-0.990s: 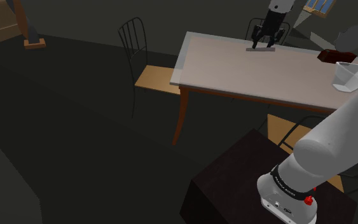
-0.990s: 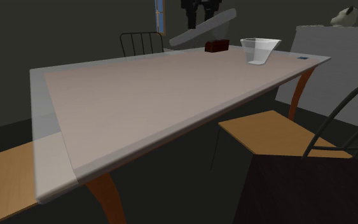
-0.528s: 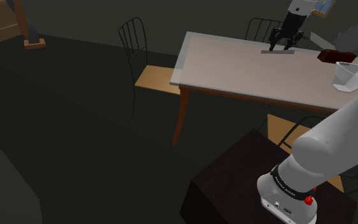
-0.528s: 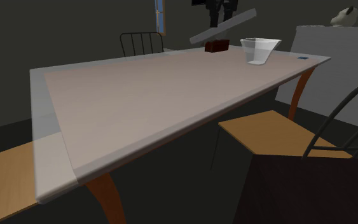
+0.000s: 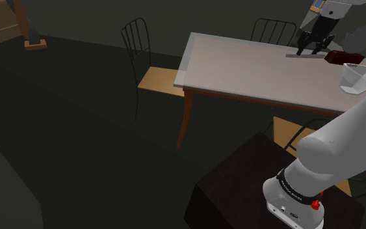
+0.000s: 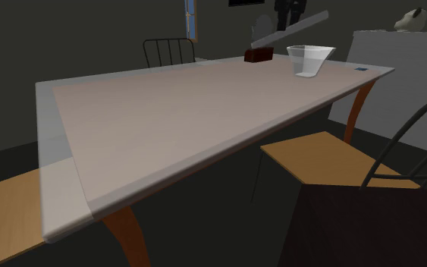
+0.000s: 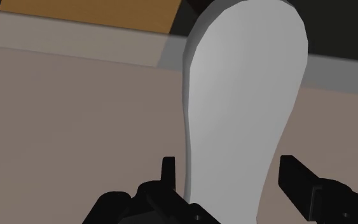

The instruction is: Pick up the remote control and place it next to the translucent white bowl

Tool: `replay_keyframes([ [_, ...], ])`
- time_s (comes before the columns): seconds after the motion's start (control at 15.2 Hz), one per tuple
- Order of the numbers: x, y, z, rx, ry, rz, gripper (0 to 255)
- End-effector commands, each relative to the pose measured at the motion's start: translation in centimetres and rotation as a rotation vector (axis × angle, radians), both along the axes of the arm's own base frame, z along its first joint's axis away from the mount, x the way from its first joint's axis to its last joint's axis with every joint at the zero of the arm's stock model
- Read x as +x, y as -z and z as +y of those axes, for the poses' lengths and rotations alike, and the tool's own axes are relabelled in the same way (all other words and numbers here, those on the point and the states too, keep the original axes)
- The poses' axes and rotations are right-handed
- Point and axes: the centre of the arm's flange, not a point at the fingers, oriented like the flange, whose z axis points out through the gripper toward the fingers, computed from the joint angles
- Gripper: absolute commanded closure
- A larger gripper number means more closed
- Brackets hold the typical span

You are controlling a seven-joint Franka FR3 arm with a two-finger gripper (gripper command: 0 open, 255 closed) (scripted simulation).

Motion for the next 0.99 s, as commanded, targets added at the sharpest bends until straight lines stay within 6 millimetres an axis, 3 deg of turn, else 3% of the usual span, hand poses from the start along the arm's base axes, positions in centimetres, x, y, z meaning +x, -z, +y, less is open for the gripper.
replay_keyframes([
  [0.0, -2.1, 0.1, -2.0, 0.000, -0.002, 0.000, 255],
  [0.92, -16.2, 0.0, -13.9, 0.000, -0.002, 0.000, 255],
])
